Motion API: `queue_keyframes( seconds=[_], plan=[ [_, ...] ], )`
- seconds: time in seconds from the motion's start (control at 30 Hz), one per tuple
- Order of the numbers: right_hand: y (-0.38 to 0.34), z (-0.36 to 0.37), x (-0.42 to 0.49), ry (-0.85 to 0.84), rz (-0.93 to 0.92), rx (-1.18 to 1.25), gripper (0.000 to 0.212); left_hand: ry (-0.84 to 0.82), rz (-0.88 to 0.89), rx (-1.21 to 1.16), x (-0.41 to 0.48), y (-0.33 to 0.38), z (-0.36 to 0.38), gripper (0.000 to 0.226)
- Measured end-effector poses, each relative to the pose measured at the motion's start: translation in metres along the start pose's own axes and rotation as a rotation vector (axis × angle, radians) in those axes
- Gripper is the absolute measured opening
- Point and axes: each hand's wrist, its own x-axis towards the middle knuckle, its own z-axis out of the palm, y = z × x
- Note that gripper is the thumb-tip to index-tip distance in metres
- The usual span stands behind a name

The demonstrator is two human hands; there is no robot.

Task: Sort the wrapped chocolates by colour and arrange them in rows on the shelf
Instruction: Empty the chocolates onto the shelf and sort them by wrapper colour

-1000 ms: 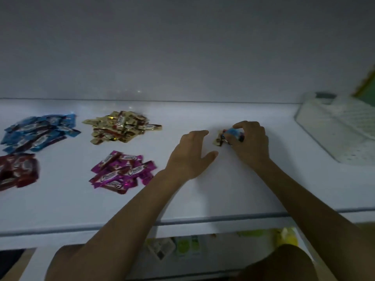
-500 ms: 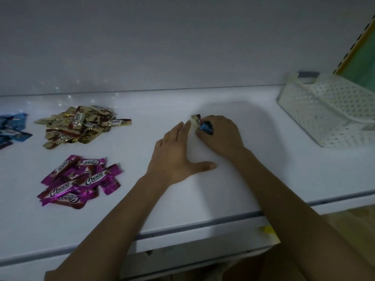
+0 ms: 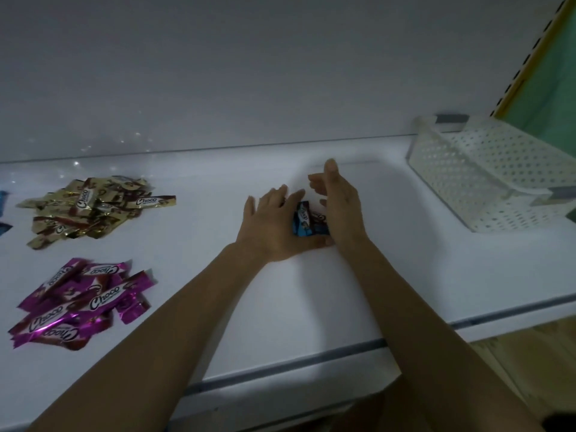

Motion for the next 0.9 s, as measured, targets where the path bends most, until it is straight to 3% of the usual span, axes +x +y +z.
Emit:
queue_keyframes(
  seconds=[0.07, 0.27, 0.43, 0.53, 0.6, 0.73, 0.9],
  plan=[
    [0.001, -0.002, 0.004, 0.087, 0.044, 0.039, 0.050, 0.036, 0.049, 0.025, 0.007, 0.000, -0.003, 0.110],
    [0.004, -0.003, 0.006, 0.129, 0.038, 0.052, 0.044, 0.221, 0.340, -0.029, 0.013, -0.006, -0.001, 0.064],
    [0.005, -0.001, 0.006, 0.157, 0.027, 0.047, 0.039, 0.257, 0.322, 0.020, 0.014, -0.006, -0.001, 0.050],
    [0.006, -0.002, 0.007, 0.173, 0.022, 0.049, 0.039, 0.235, 0.226, -0.123, 0.012, -0.006, -0.003, 0.029],
    [0.009, -0.002, 0.008, 0.173, -0.008, 0.021, 0.041, 0.198, 0.081, -0.359, 0.012, -0.006, -0.008, 0.014],
    [0.012, 0.000, 0.009, 0.124, -0.030, -0.035, 0.037, 0.206, -0.164, -0.872, 0.011, -0.006, -0.018, 0.010],
    [0.011, 0.003, 0.001, -0.048, -0.158, -0.206, 0.030, 0.307, -0.292, -1.145, 0.001, -0.013, -0.030, 0.019]
  ],
)
